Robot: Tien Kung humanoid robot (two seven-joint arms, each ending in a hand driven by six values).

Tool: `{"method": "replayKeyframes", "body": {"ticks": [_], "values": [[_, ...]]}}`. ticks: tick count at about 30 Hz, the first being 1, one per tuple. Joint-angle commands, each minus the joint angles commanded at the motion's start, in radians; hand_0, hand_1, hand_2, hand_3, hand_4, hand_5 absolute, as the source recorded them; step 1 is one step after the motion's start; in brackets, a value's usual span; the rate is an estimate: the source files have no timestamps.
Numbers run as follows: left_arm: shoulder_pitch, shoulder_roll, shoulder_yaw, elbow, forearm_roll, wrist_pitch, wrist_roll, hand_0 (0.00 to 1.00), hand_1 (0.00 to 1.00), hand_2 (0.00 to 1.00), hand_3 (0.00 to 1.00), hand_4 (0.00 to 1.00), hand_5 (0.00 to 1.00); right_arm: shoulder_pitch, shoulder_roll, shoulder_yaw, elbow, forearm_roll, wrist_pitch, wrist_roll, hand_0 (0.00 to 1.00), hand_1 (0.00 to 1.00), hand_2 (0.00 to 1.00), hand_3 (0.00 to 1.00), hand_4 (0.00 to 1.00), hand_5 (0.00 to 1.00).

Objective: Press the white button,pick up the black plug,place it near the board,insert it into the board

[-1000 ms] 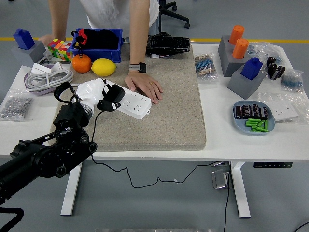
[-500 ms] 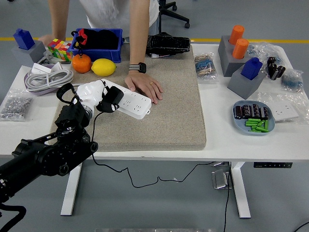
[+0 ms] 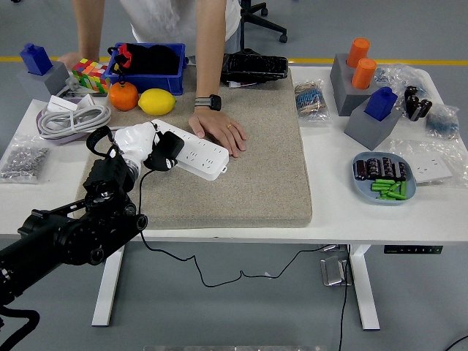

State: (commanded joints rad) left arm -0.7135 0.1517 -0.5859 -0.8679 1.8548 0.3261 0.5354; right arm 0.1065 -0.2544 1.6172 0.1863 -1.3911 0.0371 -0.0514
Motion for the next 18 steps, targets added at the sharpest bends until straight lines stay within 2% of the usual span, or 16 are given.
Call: {"method": "replayKeyframes", "body": {"ticks": [5,6,11,12,17,18], "values": [[0.001,-0.004,0.000,-0.001,-0.001,-0.001,0.001,0.336,0.320,0.372,0.564,0.732,0.002,0.000,0.001,0.000,0.001,0.000,0.000,0.000,0.864,0.740,0.695,0.729,0.864,0.667],[0.001,-0.004,-0.001,0.000,-0.002,0.001,-0.001,0.344,0.365,0.400,0.565,0.793,0.002,0.000,0.001,0.000,0.001,0.000,0.000,0.000,0.864,0.739,0.695,0.730,0.864,0.665],[-0.001,-0.005,-0.003,0.007,-0.008,0.007,-0.009,0.344,0.365,0.400,0.565,0.793,0.002,0.002,0.001,0.001,0.003,0.002,0.001,0.000,0.864,0.739,0.695,0.730,0.864,0.665],[-0.001,-0.005,-0.005,0.009,-0.008,0.009,-0.011,0.369,0.428,0.434,0.562,0.998,0.076,0.001,0.001,0.003,0.003,0.001,0.001,0.000,0.864,0.739,0.695,0.729,0.865,0.664],[-0.003,-0.006,-0.007,0.011,0.000,0.005,-0.014,0.369,0.428,0.434,0.562,0.998,0.076,0.000,0.002,0.008,0.001,-0.002,0.001,0.000,0.864,0.739,0.695,0.729,0.865,0.664],[-0.003,-0.006,-0.008,0.011,0.001,0.005,-0.014,0.433,0.479,0.442,0.602,0.998,0.371,0.000,0.002,0.008,0.001,-0.002,0.001,0.000,0.864,0.739,0.694,0.730,0.865,0.662]]}}
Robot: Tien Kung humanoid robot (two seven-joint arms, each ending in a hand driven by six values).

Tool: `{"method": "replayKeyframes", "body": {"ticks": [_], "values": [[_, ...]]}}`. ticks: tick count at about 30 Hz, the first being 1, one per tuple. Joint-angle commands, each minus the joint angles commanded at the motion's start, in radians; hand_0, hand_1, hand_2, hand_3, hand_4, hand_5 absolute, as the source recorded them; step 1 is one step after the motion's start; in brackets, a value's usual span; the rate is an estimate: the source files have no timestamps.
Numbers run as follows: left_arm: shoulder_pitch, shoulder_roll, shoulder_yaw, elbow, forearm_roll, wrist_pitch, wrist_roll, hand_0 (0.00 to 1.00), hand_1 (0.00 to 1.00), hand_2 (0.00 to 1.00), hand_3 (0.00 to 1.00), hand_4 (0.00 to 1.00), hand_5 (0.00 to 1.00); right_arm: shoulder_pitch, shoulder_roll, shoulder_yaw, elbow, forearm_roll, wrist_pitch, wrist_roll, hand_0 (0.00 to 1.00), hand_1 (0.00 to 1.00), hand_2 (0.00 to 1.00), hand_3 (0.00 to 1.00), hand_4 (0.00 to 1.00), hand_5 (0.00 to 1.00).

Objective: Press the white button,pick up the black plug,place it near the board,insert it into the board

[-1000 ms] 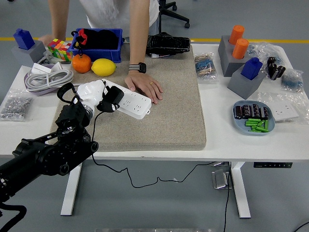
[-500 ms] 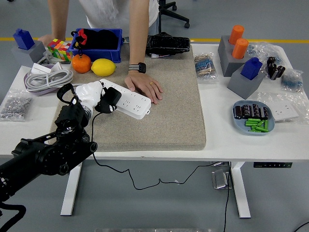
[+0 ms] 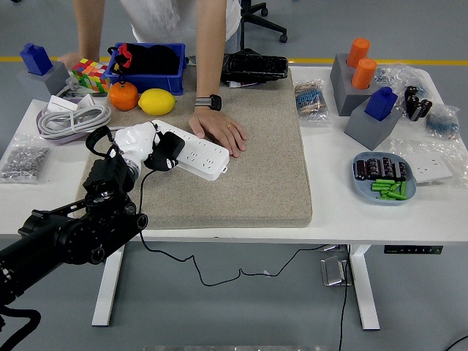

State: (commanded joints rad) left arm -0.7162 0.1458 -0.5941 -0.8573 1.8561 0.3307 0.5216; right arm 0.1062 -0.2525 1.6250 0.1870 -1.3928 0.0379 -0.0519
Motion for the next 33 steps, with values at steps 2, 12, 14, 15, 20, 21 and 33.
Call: {"method": "replayKeyframes", "body": {"ticks": [2,12,14,15,20,21,33], "values": [[0.000,0.001,-0.001,-0.001,0.004,-0.004,0.001,0.433,0.479,0.442,0.602,0.998,0.371,0.000,0.000,0.000,0.000,0.000,0.000,0.000,0.864,0.739,0.694,0.730,0.865,0.662],[-0.001,0.003,-0.007,-0.007,0.014,-0.026,0.017,0.614,0.580,0.555,0.694,0.998,0.634,-0.001,0.001,0.000,0.001,0.001,0.001,0.000,0.864,0.738,0.694,0.729,0.866,0.661],[-0.002,0.003,-0.009,-0.008,0.016,-0.027,0.020,0.614,0.580,0.555,0.694,0.998,0.634,0.000,0.000,0.000,0.001,0.001,0.002,0.000,0.864,0.738,0.694,0.729,0.866,0.661],[-0.002,0.003,-0.009,-0.009,0.018,-0.027,0.023,0.614,0.580,0.555,0.694,0.998,0.634,0.000,0.001,0.000,0.002,0.001,0.002,0.000,0.864,0.738,0.694,0.729,0.866,0.661],[-0.002,0.005,-0.011,-0.020,0.011,-0.034,0.035,0.673,0.674,0.629,0.744,0.998,0.670,0.000,0.001,0.003,0.002,0.001,0.002,0.000,0.864,0.738,0.693,0.729,0.866,0.660],[-0.002,0.006,-0.012,-0.023,0.006,-0.037,0.038,0.673,0.674,0.629,0.744,0.998,0.670,0.000,0.001,0.003,0.002,0.002,0.002,0.001,0.864,0.738,0.693,0.729,0.866,0.660],[0.038,0.039,-0.058,-0.109,-0.066,0.005,-0.105,0.913,0.967,0.988,0.998,0.998,0.732,-0.002,0.003,0.006,0.003,0.001,0.002,0.001,0.864,0.738,0.693,0.729,0.866,0.660]]}}
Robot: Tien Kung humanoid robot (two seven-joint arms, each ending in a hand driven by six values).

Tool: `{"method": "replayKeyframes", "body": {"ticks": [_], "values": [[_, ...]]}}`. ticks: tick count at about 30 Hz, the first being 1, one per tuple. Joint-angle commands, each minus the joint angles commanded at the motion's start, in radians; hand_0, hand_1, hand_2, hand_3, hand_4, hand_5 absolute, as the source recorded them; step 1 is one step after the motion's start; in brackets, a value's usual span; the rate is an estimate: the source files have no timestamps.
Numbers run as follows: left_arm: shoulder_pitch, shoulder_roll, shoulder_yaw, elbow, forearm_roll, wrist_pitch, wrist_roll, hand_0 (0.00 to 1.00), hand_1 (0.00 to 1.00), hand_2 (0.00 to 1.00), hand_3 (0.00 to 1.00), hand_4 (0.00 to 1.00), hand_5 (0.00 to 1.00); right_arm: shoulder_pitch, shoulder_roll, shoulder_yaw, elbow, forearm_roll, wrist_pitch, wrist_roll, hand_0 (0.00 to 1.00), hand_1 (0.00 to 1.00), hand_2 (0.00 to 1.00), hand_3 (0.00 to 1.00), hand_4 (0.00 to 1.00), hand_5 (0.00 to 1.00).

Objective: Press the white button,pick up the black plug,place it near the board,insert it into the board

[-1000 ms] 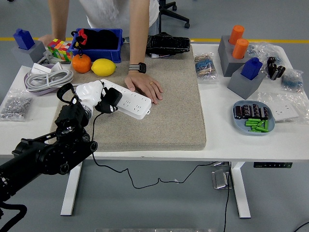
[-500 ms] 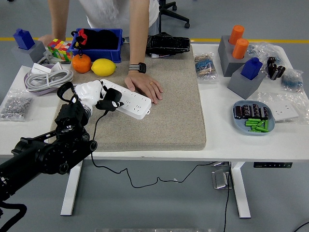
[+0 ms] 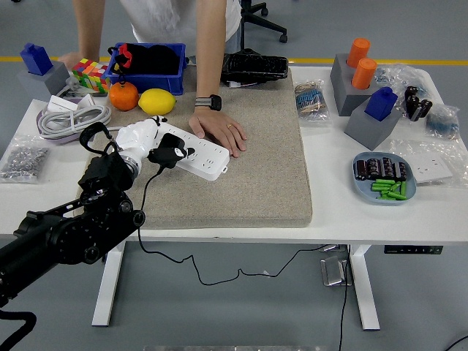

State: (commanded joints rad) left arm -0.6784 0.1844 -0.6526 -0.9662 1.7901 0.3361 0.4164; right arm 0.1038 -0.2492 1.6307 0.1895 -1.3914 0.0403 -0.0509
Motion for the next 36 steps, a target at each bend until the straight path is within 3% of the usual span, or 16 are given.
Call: {"method": "replayKeyframes", "body": {"ticks": [7,8,9,14,18,25,26,27,36], "values": [[0.024,0.038,0.002,-0.031,-0.052,0.055,-0.226,0.953,0.980,0.974,0.987,0.998,0.694,0.001,-0.001,-0.001,0.001,0.001,0.000,0.001,0.865,0.738,0.693,0.729,0.868,0.658],[0.028,0.046,0.006,-0.036,-0.057,0.057,-0.247,0.953,0.980,0.974,0.987,0.998,0.694,0.001,0.000,0.000,0.002,0.001,0.000,0.001,0.865,0.738,0.693,0.729,0.868,0.658],[0.031,0.053,0.010,-0.040,-0.059,0.060,-0.265,0.963,0.963,0.922,0.895,0.998,0.689,0.002,0.000,0.001,0.002,0.002,0.000,0.001,0.865,0.737,0.693,0.729,0.868,0.658],[0.056,0.106,0.038,-0.056,-0.065,0.049,-0.374,0.963,0.963,0.922,0.895,0.998,0.689,0.001,-0.001,0.006,0.002,0.002,0.000,0.002,0.865,0.737,0.693,0.729,0.868,0.658],[0.079,0.143,0.051,-0.065,-0.079,0.031,-0.432,0.971,0.958,0.900,0.890,0.998,0.694,-0.002,-0.001,0.009,0.001,0.001,-0.001,0.002,0.866,0.736,0.692,0.729,0.868,0.657],[0.116,0.174,0.037,-0.079,-0.053,0.061,-0.421,0.967,0.952,0.900,0.908,0.971,0.705,-0.003,0.000,0.004,0.002,0.003,-0.002,0.003,0.865,0.737,0.692,0.729,0.868,0.657],[0.119,0.177,0.033,-0.081,-0.050,0.059,-0.419,0.967,0.952,0.900,0.908,0.971,0.705,-0.002,0.000,0.003,0.002,0.003,-0.002,0.003,0.865,0.737,0.692,0.729,0.868,0.657],[0.120,0.179,0.032,-0.081,-0.046,0.054,-0.414,0.934,0.905,0.819,0.905,0.965,0.723,-0.002,0.000,0.001,0.002,0.003,-0.002,0.003,0.864,0.736,0.691,0.729,0.868,0.657],[0.116,0.185,0.058,-0.061,-0.037,0.034,-0.411,0.948,0.926,0.854,0.900,0.962,0.736,0.002,-0.003,-0.012,0.006,0.013,-0.002,0.007,0.864,0.735,0.691,0.729,0.868,0.656]]}}
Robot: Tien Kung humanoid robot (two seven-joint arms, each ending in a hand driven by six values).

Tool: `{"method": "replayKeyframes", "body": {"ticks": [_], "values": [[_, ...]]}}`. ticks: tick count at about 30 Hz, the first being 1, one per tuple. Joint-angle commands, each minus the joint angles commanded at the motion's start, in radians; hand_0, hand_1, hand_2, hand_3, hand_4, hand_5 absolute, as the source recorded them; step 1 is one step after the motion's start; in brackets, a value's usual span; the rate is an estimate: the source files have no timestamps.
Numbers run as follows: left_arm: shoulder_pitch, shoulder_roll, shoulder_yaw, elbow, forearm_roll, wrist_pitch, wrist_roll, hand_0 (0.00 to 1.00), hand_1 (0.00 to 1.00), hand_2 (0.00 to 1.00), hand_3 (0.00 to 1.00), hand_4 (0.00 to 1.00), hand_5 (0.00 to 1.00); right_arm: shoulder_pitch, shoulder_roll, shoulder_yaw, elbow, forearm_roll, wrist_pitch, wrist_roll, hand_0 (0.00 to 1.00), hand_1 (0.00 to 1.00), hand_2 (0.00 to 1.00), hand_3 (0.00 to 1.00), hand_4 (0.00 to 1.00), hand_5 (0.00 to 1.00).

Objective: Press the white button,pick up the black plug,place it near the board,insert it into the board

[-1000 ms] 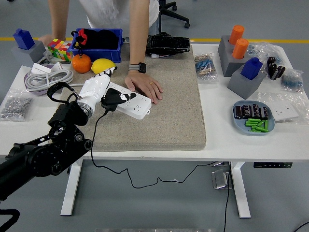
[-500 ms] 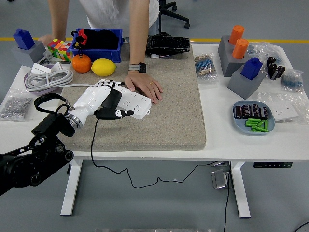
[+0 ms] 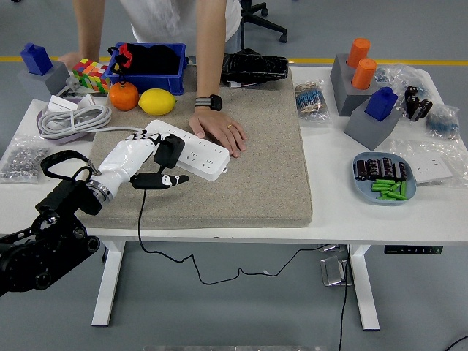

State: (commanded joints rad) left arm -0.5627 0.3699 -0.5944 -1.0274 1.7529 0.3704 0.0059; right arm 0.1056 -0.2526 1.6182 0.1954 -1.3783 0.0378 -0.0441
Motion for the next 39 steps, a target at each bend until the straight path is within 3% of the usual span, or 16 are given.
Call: {"method": "replayKeyframes", "body": {"ticks": [19,30,39], "values": [[-0.012,-0.006,0.008,0.009,0.020,0.013,0.006,0.971,0.941,0.894,0.885,0.957,0.759,-0.003,-0.001,-0.005,-0.001,0.003,-0.001,0.004,0.865,0.734,0.688,0.729,0.869,0.655],[-0.051,-0.033,0.068,0.058,0.067,0.002,0.053,0.981,0.950,0.902,0.869,0.958,0.767,-0.001,-0.001,0.001,0.001,0.006,-0.001,0.005,0.863,0.735,0.687,0.731,0.869,0.655],[-0.073,-0.053,0.102,0.079,0.064,0.002,0.060,0.983,0.954,0.900,0.858,0.958,0.774,-0.004,0.000,0.006,-0.001,0.003,-0.001,0.006,0.863,0.732,0.685,0.731,0.869,0.654]]}}
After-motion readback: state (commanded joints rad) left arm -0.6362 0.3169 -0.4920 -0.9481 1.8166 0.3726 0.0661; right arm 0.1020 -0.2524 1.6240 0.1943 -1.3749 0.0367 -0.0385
